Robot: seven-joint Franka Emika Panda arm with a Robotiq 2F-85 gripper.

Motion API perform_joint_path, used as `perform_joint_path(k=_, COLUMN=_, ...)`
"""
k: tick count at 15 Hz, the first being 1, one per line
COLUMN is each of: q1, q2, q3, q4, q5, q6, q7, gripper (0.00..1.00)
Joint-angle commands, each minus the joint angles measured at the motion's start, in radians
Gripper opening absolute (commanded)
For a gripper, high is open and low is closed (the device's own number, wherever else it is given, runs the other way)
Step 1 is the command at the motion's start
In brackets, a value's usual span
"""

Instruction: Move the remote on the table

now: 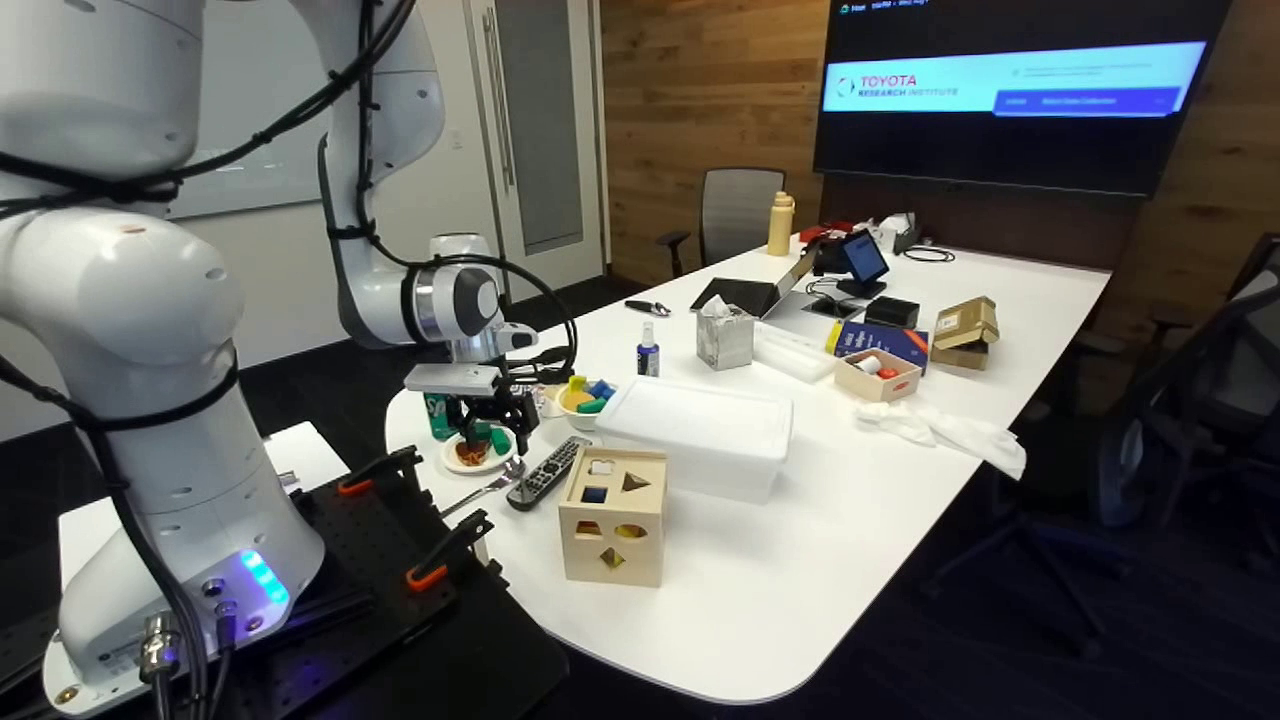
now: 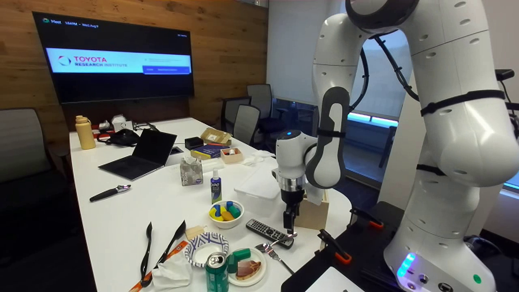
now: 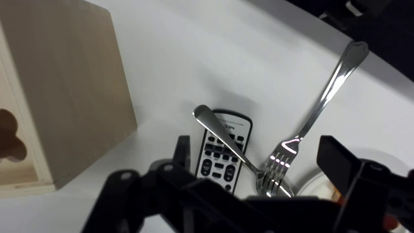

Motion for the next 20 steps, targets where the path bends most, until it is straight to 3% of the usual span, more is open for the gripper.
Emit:
perform_joint_path(k=1, q1=0.092, q2=0.115, q3=-0.114, q4=0.048, q5=-0.037, q6=0.101, q7=0.088, gripper=1.00)
perform_joint_path(k=9, q1=0.086, q2=0.340, q3=-0.105, q4=0.133, q5=0.017, q6=0.248, q7=0.070, gripper=1.00)
perform_joint_path(k=18, q1=0.078, q2=0.402, q3=-0.094, q4=0.199, q5=0.047, q6=0.243, q7=0.062, gripper=1.00)
perform_joint_path(k=19, q1=0.074, q2=0.402, q3=-0.091, q4=0.200, q5=0.043, q6=0.240, q7=0.058, gripper=0.75)
perform_joint_path(k=20, q1=0.075, q2=0.402, q3=-0.092, q4=0.199, q5=0.043, q6=0.238, q7=0.059, gripper=0.74)
